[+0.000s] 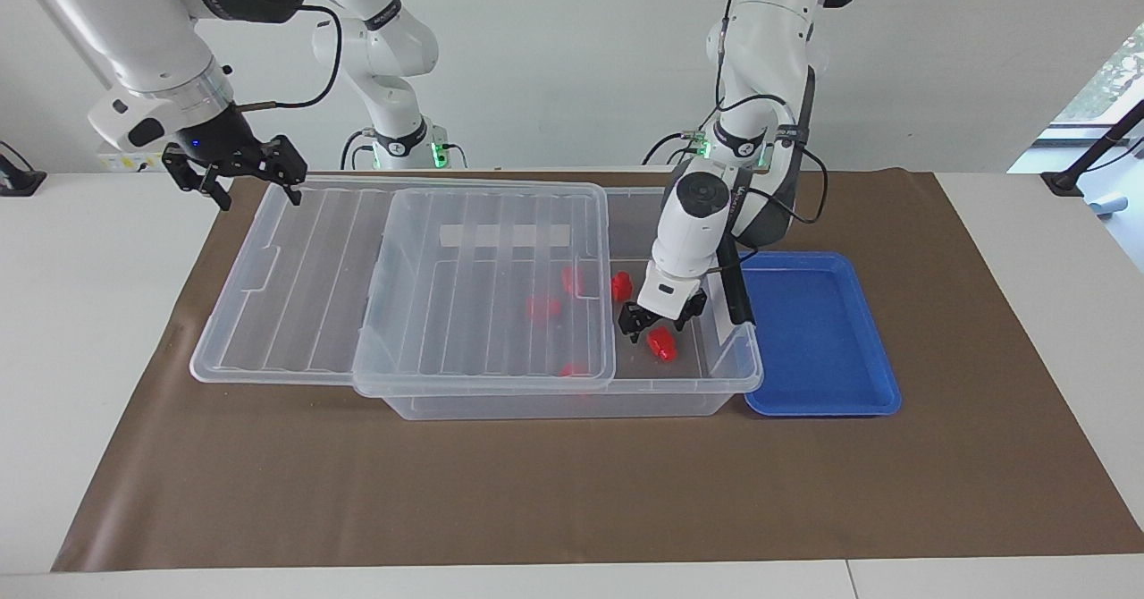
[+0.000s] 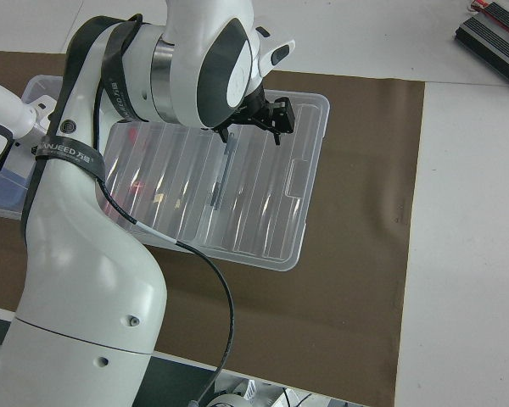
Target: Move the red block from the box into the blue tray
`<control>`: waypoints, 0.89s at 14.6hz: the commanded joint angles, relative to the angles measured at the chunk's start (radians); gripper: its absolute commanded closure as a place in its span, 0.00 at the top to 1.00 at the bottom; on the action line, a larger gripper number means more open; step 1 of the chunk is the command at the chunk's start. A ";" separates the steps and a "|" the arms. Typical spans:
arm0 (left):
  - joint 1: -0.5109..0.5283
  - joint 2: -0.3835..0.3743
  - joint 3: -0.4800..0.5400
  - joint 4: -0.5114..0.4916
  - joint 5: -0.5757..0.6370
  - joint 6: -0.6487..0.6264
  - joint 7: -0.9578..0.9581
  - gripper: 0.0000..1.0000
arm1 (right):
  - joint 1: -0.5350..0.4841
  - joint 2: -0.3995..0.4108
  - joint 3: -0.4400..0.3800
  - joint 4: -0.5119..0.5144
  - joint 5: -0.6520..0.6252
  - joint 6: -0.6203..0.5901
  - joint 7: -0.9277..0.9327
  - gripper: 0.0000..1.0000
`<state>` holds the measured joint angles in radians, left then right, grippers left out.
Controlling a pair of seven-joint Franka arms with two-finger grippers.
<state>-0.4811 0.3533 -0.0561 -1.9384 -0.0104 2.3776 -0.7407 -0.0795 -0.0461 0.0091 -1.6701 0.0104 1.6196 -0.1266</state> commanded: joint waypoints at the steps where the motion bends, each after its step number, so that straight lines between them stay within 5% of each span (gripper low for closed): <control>1: -0.017 -0.004 0.015 -0.017 0.003 0.023 -0.013 0.47 | 0.001 -0.009 0.003 -0.024 -0.016 0.039 0.025 1.00; 2: -0.019 -0.004 0.018 -0.017 0.021 0.022 -0.013 0.05 | 0.006 -0.006 0.003 -0.017 -0.024 0.033 0.025 1.00; 3: -0.017 -0.005 0.018 -0.014 0.080 0.017 -0.011 0.00 | 0.010 -0.003 0.003 -0.013 -0.026 0.026 0.024 1.00; 7: -0.007 -0.022 0.018 -0.008 0.136 0.006 -0.013 0.00 | -0.006 -0.008 0.002 -0.022 -0.007 0.025 0.025 1.00; 13: -0.014 -0.197 0.013 0.019 0.135 -0.202 -0.014 0.00 | -0.003 -0.012 0.000 -0.028 -0.009 0.025 0.027 1.00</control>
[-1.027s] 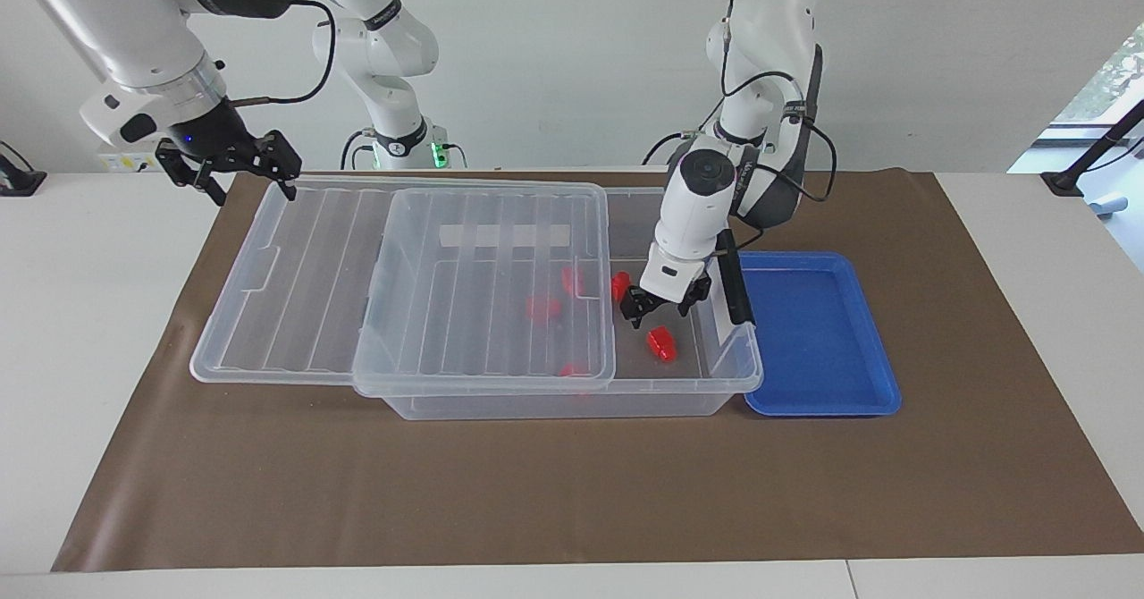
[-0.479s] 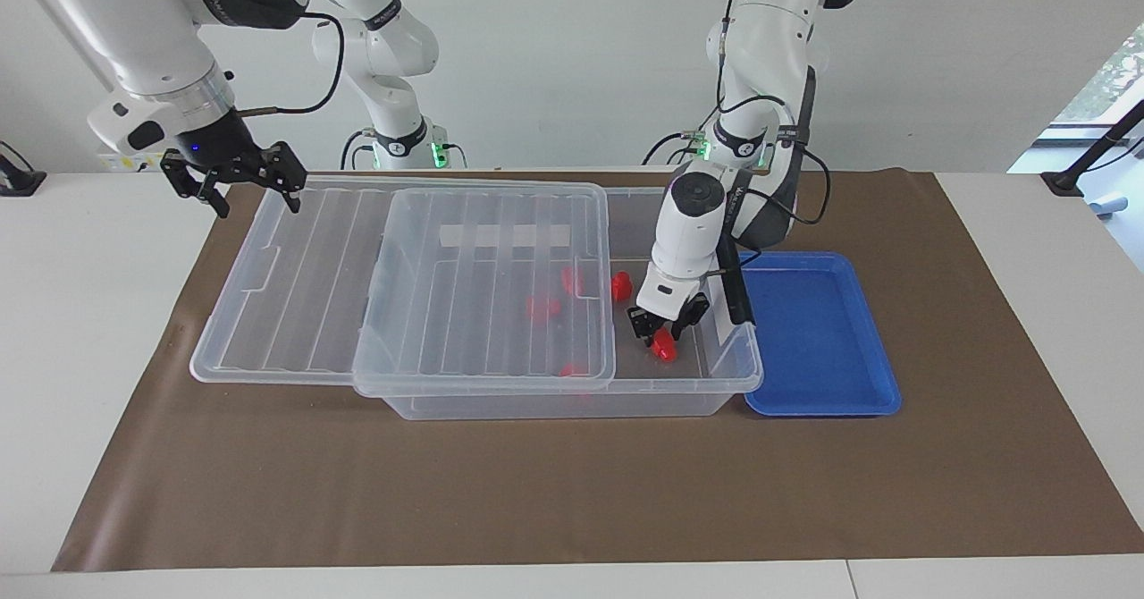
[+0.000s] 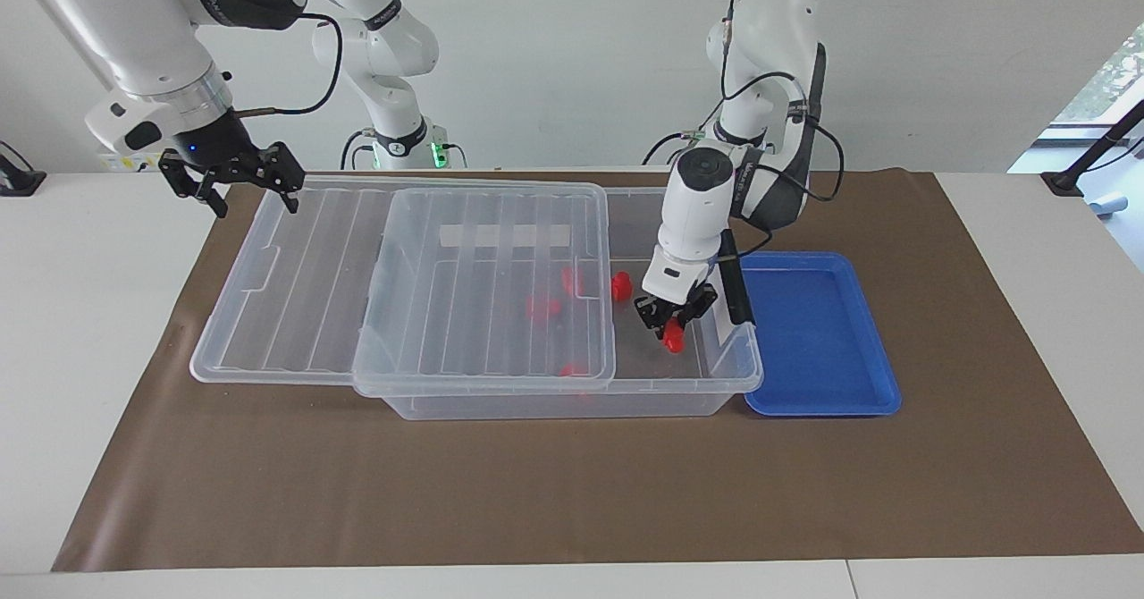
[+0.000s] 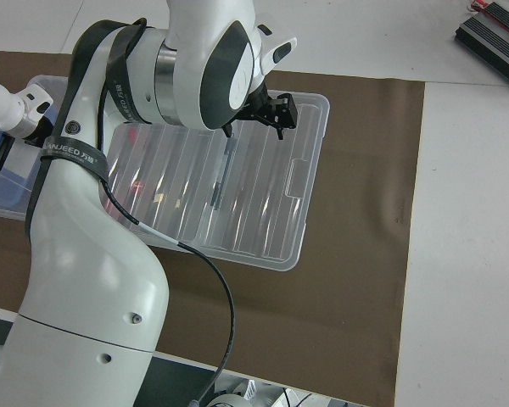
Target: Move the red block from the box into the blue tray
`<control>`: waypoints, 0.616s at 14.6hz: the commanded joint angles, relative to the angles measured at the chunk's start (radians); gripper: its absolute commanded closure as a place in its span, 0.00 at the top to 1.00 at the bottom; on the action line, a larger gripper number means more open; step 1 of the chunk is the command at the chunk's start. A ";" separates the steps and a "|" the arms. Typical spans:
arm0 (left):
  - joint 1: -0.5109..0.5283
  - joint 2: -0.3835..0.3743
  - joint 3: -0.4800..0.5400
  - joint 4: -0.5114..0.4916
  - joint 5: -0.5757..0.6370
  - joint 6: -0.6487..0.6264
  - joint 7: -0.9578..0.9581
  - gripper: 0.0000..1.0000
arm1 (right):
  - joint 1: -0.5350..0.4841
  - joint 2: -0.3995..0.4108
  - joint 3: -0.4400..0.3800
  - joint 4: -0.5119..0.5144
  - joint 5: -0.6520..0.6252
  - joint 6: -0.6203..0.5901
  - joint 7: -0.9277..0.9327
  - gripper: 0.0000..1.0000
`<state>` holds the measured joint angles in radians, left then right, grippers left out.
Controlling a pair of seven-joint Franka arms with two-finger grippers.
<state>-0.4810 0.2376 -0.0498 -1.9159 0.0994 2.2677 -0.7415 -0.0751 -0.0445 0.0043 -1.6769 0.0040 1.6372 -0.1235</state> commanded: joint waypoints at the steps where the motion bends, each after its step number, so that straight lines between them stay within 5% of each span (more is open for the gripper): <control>1: -0.017 -0.107 0.007 0.009 0.023 -0.134 -0.012 0.00 | -0.009 -0.015 0.005 -0.024 -0.001 0.007 0.021 1.00; 6: -0.005 -0.230 0.011 -0.003 0.020 -0.261 0.014 0.00 | -0.014 -0.018 0.005 -0.040 -0.002 0.021 -0.010 1.00; 8: 0.038 -0.271 0.011 -0.035 0.020 -0.270 0.098 0.00 | -0.031 -0.020 0.002 -0.044 -0.002 0.024 -0.079 0.51; 9: 0.059 -0.285 0.013 -0.046 0.019 -0.275 0.153 0.00 | -0.057 -0.021 0.003 -0.052 -0.002 0.035 -0.128 0.15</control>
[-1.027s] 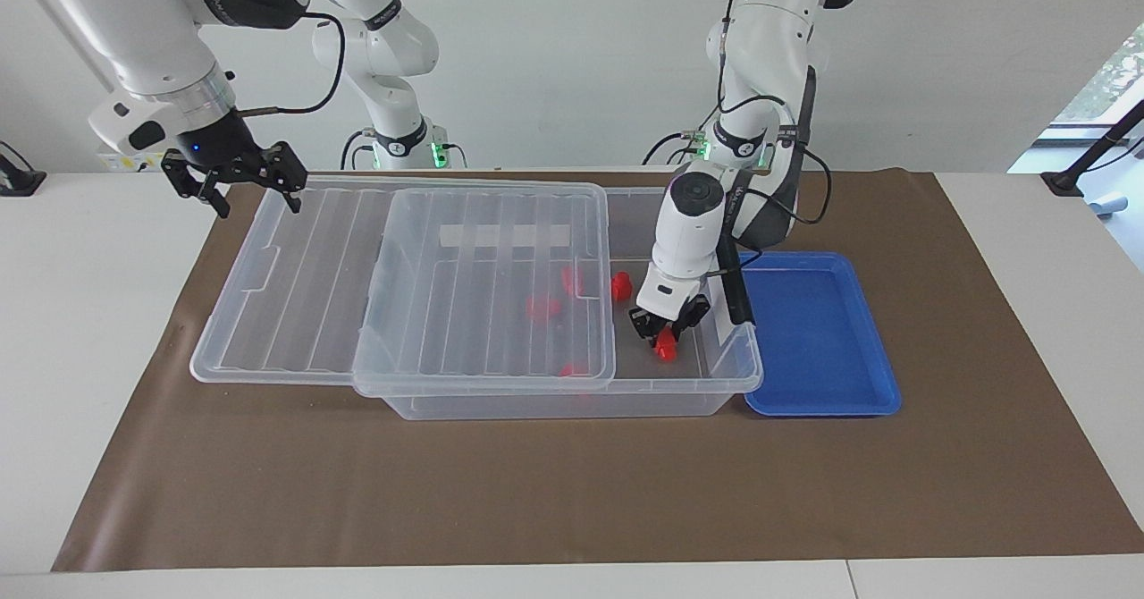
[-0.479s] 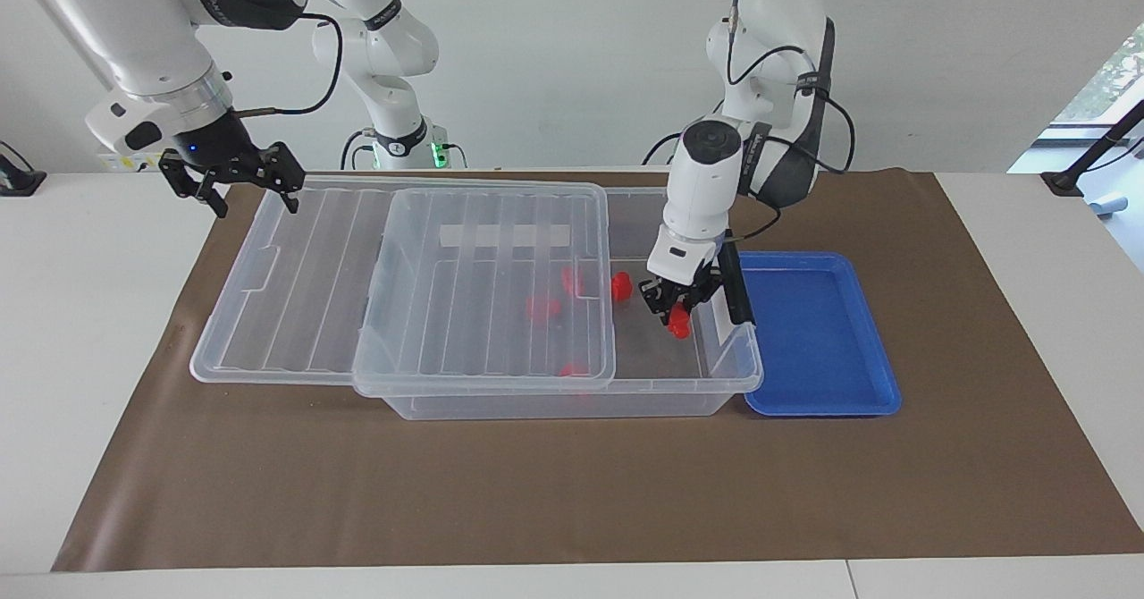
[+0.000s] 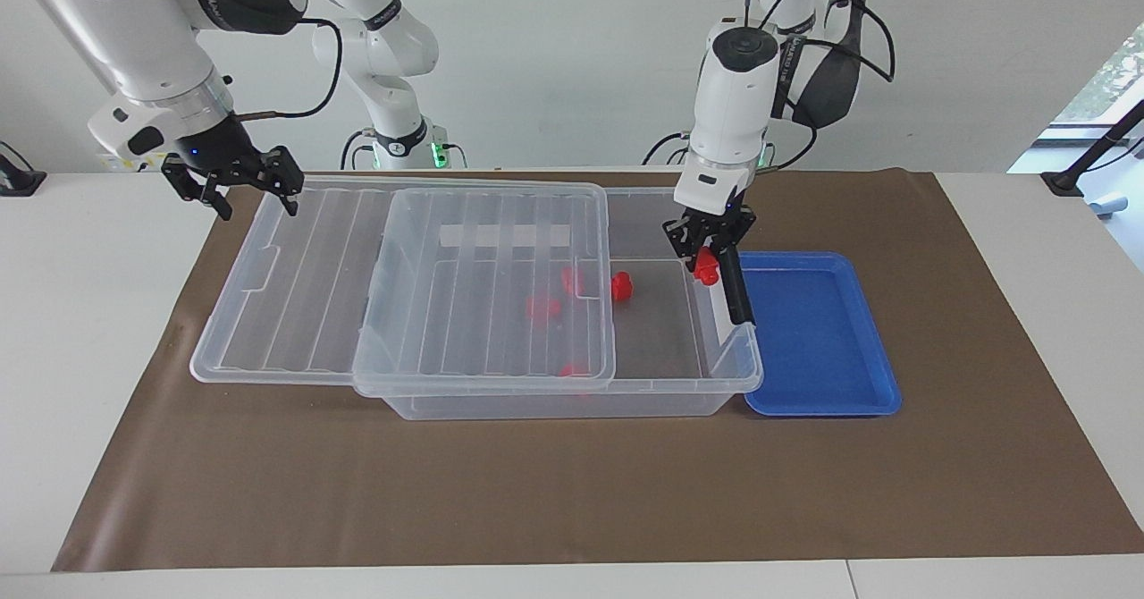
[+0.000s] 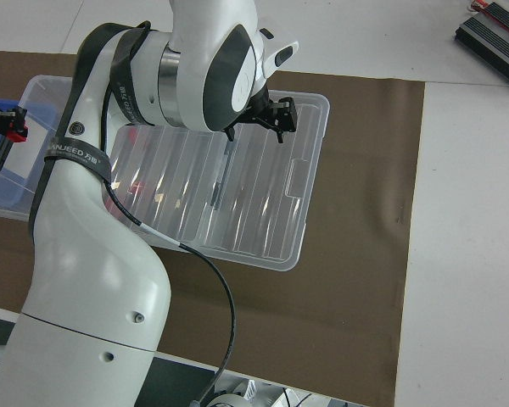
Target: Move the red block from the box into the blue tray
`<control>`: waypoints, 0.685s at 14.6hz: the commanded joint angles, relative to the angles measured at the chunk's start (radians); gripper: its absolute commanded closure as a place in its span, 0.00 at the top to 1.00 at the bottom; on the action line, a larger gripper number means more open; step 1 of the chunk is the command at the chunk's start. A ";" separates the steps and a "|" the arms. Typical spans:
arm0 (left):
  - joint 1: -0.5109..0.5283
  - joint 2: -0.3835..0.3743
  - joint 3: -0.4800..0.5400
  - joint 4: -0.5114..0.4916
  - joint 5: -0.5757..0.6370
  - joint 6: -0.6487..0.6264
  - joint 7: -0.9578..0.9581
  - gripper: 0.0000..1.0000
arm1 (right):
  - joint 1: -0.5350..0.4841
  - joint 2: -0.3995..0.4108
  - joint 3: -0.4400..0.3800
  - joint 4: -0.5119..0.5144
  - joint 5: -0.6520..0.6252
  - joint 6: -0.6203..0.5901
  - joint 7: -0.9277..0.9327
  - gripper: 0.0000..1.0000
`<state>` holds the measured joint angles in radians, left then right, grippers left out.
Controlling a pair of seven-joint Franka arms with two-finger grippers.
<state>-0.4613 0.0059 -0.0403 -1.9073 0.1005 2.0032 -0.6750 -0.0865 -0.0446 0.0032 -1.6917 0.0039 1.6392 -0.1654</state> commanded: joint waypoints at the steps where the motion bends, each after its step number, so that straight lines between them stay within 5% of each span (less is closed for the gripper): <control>1: 0.062 -0.064 0.002 -0.070 0.018 -0.011 0.119 0.00 | -0.070 -0.030 0.003 -0.057 -0.002 0.048 -0.121 0.00; 5: 0.202 -0.093 0.003 -0.134 -0.074 0.005 0.399 0.00 | -0.148 -0.049 0.001 -0.144 -0.002 0.134 -0.207 0.00; 10: 0.320 -0.031 0.005 -0.214 -0.113 0.178 0.607 0.00 | -0.202 0.047 0.000 -0.163 0.001 0.212 -0.221 0.00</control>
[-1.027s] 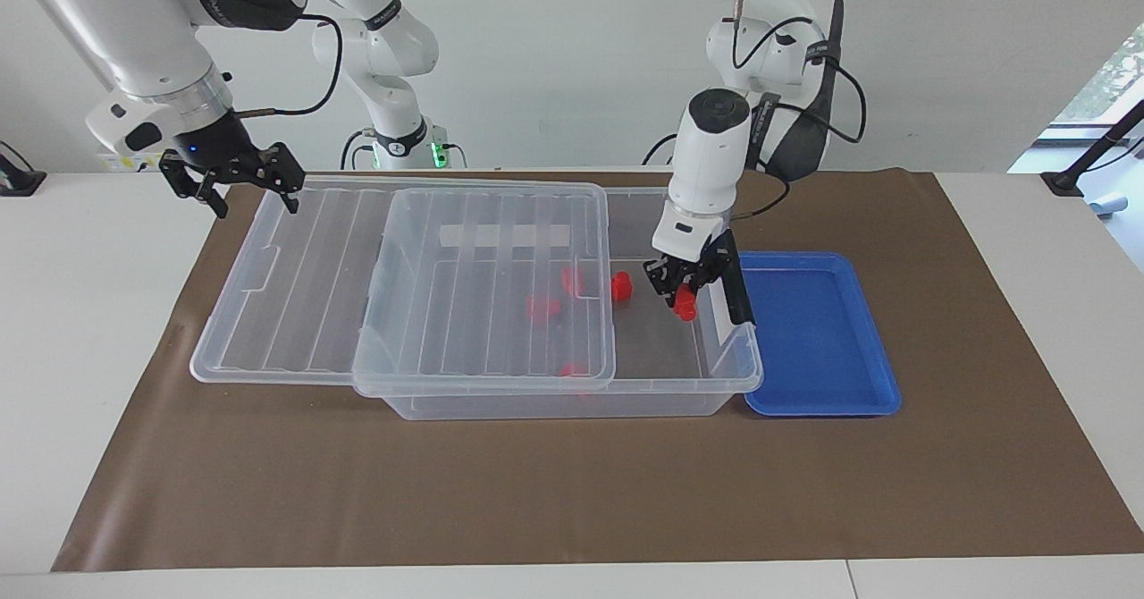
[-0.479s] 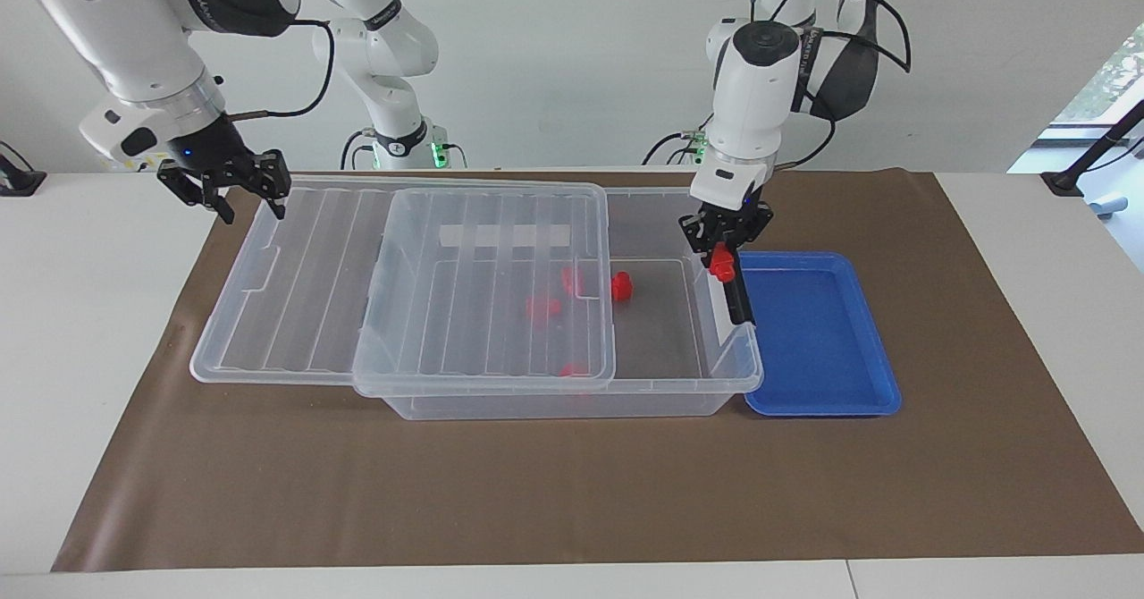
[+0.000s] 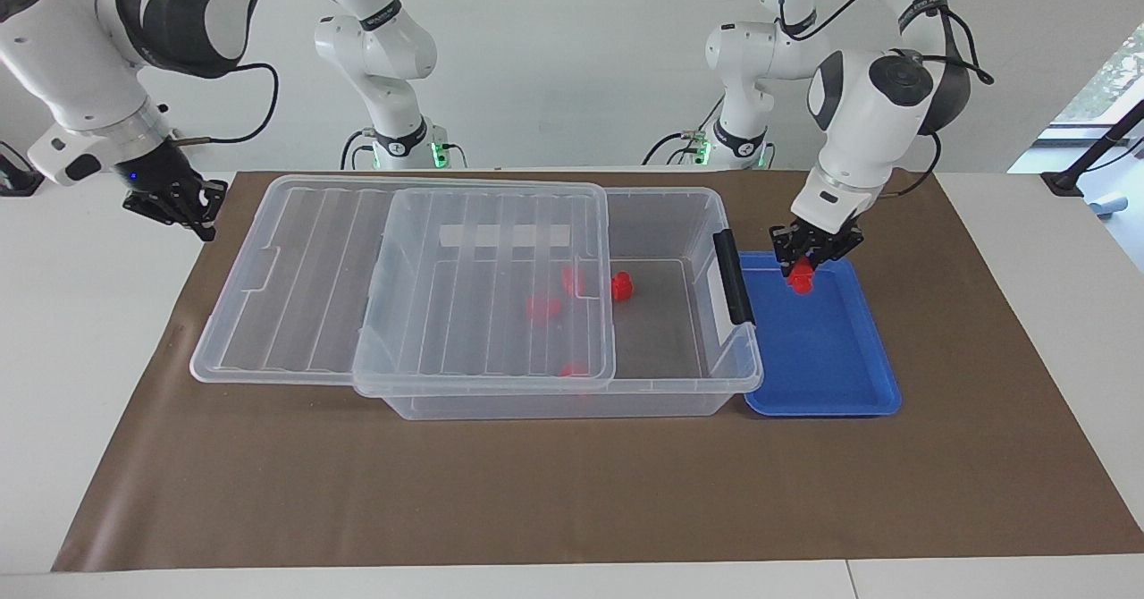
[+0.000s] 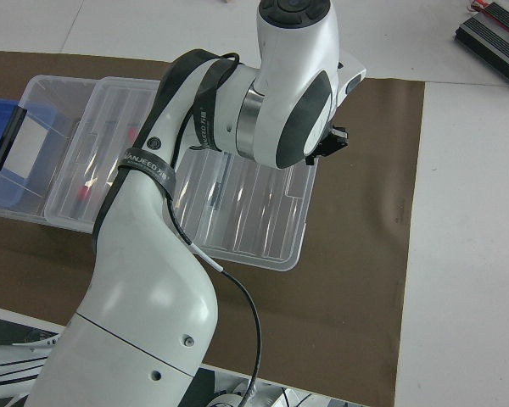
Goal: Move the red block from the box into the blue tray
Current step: 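Carry the red block over the blue tray with the left gripper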
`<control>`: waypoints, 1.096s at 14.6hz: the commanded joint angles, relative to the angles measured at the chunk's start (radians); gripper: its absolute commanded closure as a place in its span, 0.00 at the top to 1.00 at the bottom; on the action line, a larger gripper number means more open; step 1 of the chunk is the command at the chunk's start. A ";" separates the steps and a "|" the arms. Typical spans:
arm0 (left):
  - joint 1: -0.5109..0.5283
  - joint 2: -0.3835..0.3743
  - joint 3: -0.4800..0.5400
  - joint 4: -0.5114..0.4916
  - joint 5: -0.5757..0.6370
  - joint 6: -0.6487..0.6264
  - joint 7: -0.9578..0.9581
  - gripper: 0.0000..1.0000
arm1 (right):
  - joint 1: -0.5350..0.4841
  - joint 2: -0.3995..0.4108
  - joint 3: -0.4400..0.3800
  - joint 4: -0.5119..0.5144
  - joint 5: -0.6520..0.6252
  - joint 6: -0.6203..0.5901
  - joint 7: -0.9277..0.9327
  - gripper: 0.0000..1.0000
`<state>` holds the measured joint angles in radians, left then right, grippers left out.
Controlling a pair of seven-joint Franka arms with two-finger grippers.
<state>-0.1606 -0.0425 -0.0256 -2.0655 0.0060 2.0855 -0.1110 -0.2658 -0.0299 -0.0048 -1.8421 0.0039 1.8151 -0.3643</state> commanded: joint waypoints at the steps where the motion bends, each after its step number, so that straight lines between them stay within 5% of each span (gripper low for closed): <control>1: 0.035 0.038 -0.010 -0.073 -0.018 0.138 0.056 0.00 | -0.039 0.038 0.008 -0.029 0.001 0.042 -0.024 0.00; 12: 0.093 0.219 -0.008 -0.125 -0.017 0.392 0.059 0.00 | -0.017 0.031 0.008 -0.123 -0.012 0.148 -0.030 0.00; 13: 0.087 0.219 -0.008 -0.114 -0.017 0.377 0.059 0.25 | -0.004 0.030 0.008 -0.124 -0.012 0.148 -0.021 0.00; 14: 0.082 0.220 -0.008 -0.114 -0.017 0.381 0.069 0.85 | 0.011 0.030 0.008 -0.126 -0.012 0.148 -0.001 0.00; 16: 0.085 0.210 -0.008 -0.113 -0.017 0.373 0.128 1.00 | 0.036 0.028 0.008 -0.126 -0.012 0.148 0.048 0.00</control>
<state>-0.0787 0.1778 -0.0328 -2.1765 0.0058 2.4449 -0.0402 -0.2510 0.0234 0.0012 -1.9382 0.0035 1.9433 -0.3604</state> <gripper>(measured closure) 0.463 0.991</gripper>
